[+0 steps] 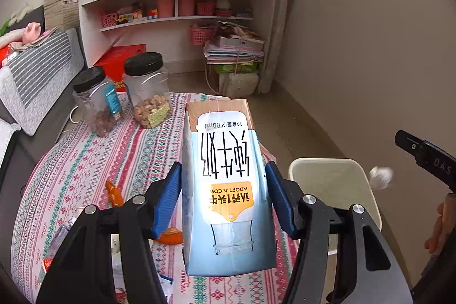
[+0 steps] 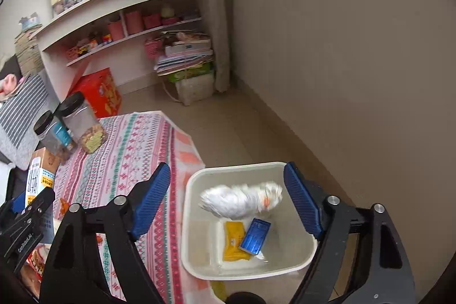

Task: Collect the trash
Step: 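Carry both items to the white bin and open the right gripper over it, then open the left gripper over the white bin to drop the milk carton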

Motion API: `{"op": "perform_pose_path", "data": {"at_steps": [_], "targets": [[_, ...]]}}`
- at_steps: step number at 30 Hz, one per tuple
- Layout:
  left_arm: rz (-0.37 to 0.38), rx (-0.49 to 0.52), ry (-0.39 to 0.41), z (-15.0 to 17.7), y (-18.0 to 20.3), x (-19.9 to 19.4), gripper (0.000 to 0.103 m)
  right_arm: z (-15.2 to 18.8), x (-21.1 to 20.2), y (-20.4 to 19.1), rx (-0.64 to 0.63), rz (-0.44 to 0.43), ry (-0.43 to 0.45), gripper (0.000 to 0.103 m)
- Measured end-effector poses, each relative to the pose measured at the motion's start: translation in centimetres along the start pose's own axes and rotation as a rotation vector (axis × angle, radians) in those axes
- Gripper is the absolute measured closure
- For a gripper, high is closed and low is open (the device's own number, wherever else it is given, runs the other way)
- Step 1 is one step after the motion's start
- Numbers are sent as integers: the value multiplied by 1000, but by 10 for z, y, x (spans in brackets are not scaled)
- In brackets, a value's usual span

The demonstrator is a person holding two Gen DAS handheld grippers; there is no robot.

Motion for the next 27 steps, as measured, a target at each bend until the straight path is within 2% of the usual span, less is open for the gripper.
{"op": "perform_pose_path", "data": {"at_steps": [8,16,17,18,20,23,27], "targets": [[89,41,-52,6,70,17,45,1,-16,47,97,26,25,14],[209,90,-87,3,145,24,44,-1,-36,98,191,115,80,11],[231,96,-101,3,153,26,42,-1,-38,102,199,124,87,11],[248,102,-117,3,160,27,30,-3,-40,105,206,130,95,11],[253,89,-112,2,164,24,22,-5,-44,107,214,130,106,11],[235,93,-102,2,157,17,21,-7,-46,98,195,116,118,8],[151,96,-67,2,123,5,21,-10,-53,73,135,83,140,7]]}}
Point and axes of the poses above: each gripper's, at about its wrist camera, not at the fingertips, and x roughly the way its jaws point, y to its right, z to its underside, the point moved 8 cm from there along x, roughly the way its jaws point, and after that the axes turned 3 degrees about y, right-handed, at the moved point
